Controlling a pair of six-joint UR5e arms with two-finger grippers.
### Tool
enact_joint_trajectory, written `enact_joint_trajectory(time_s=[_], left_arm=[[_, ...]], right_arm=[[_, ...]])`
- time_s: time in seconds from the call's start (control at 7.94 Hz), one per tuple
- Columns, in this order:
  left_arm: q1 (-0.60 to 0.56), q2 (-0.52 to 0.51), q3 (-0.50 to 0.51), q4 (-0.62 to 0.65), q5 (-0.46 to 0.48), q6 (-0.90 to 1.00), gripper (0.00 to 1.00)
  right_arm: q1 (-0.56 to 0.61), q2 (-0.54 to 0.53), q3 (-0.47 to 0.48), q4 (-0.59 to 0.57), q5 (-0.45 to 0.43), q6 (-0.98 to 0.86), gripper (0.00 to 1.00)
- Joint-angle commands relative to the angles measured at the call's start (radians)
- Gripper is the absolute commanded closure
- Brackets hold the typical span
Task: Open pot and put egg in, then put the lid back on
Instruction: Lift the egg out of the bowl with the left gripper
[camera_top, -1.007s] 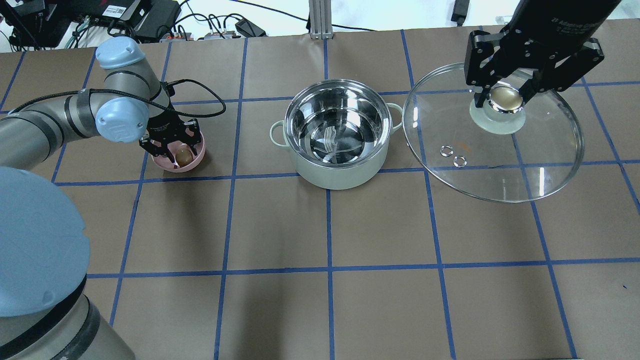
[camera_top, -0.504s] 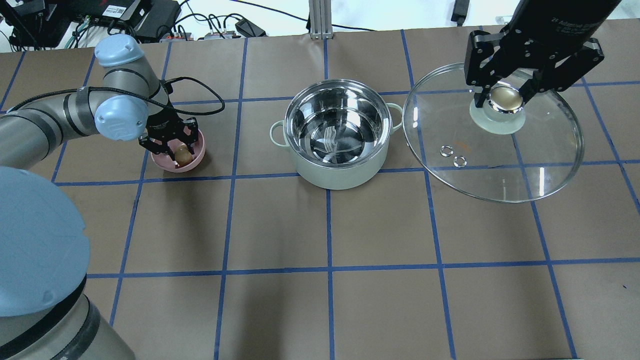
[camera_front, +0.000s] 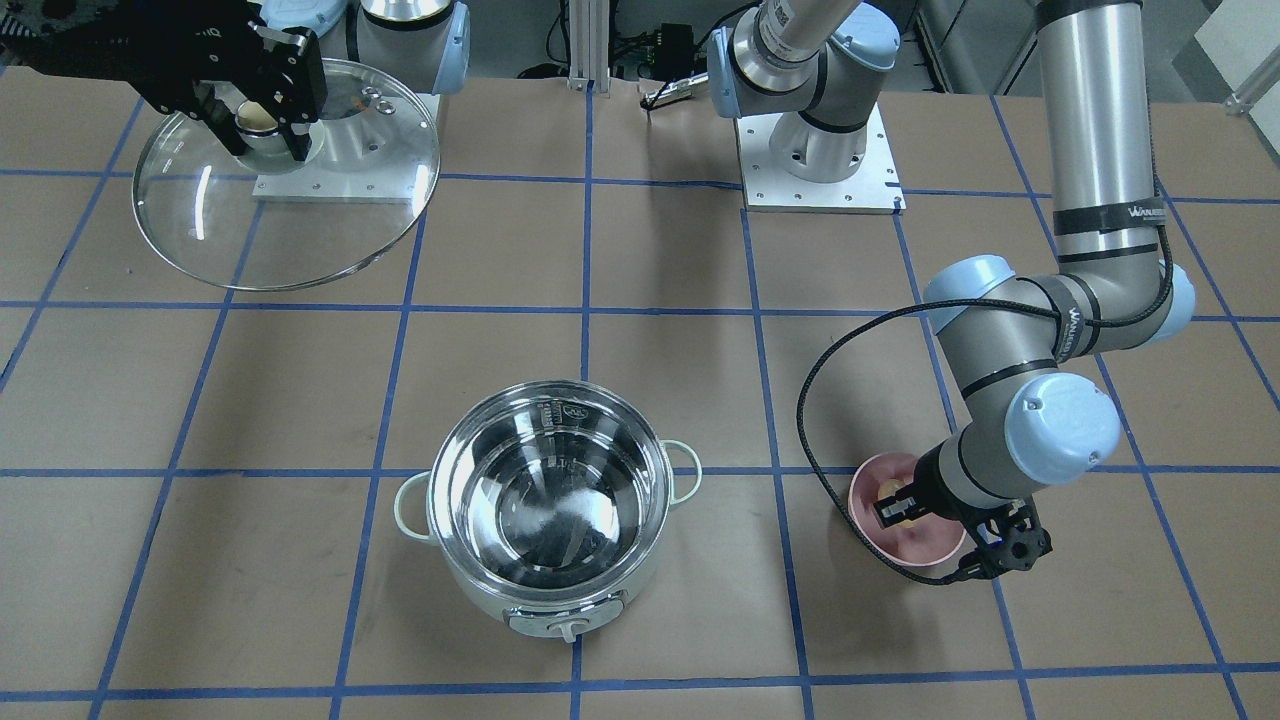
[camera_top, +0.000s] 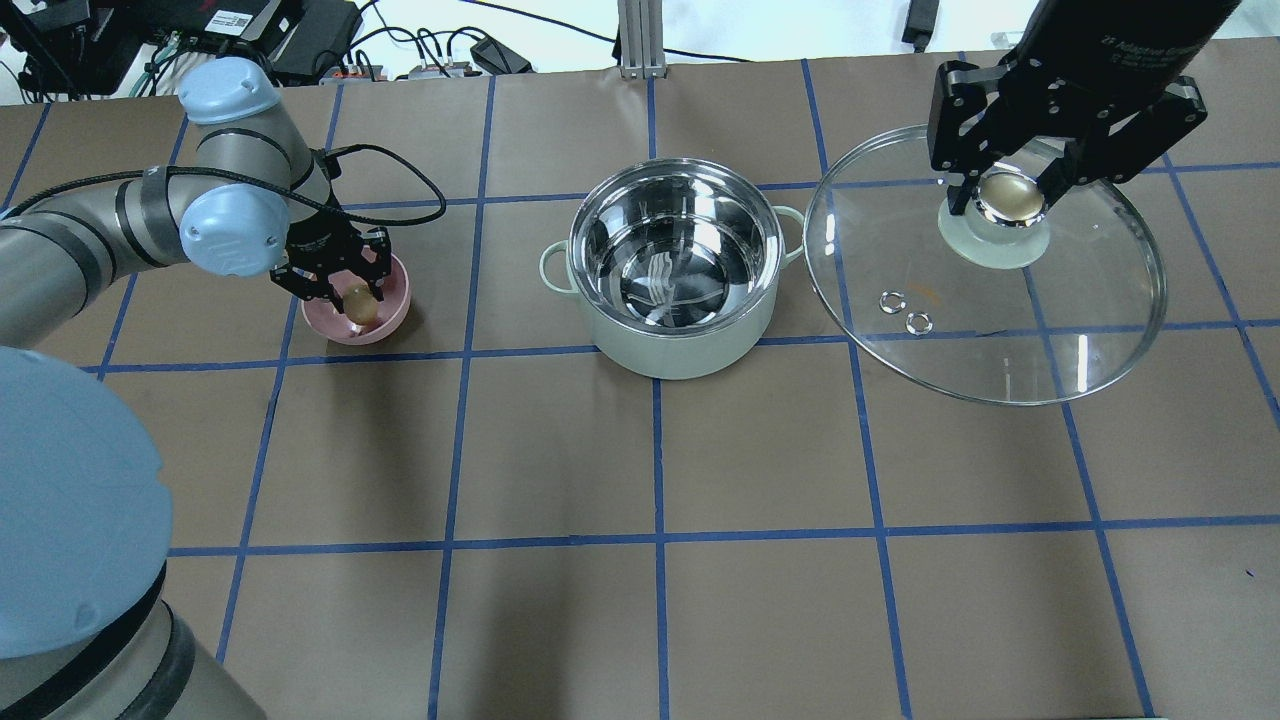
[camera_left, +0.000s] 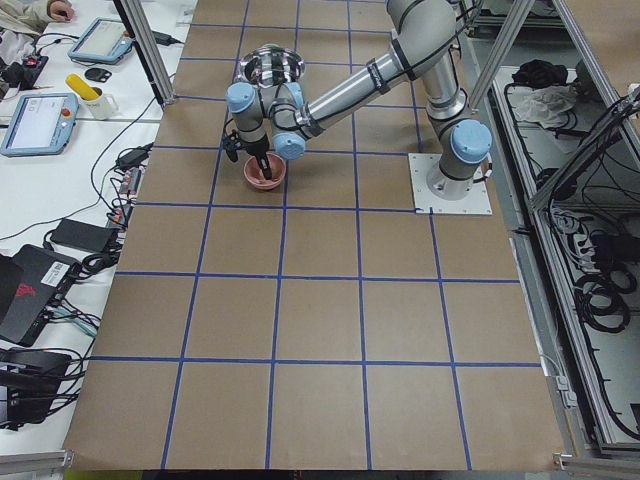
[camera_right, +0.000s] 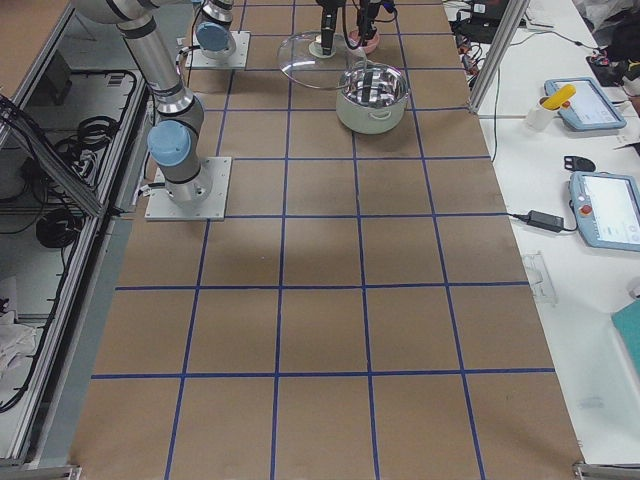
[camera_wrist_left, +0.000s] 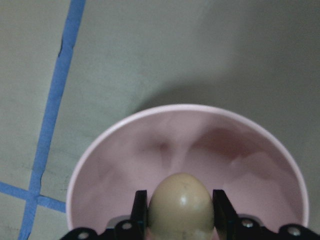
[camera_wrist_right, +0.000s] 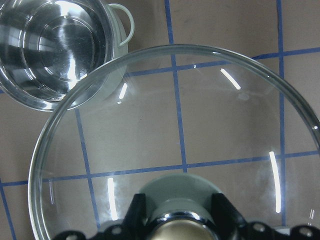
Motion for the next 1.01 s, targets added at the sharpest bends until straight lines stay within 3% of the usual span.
enact_joint_trajectory(time_s=[0.0, 0.38, 0.88], left_arm=[[0.000, 0.100, 0.003, -0.014, 0.025, 0.032, 0.84], [-0.033, 0.249, 0.043, -0.193, 0.041, 0.050, 0.94], [-0.263, 0.277, 0.187, -0.200, 0.000, -0.074, 0.98]], right_arm=[[0.000, 0.000, 0.000, 0.003, -0.001, 0.000, 0.75], [-0.001, 0.000, 0.000, 0.006, -0.001, 0.000, 0.75], [-0.001, -0.002, 0.000, 0.014, -0.007, -0.002, 0.75]])
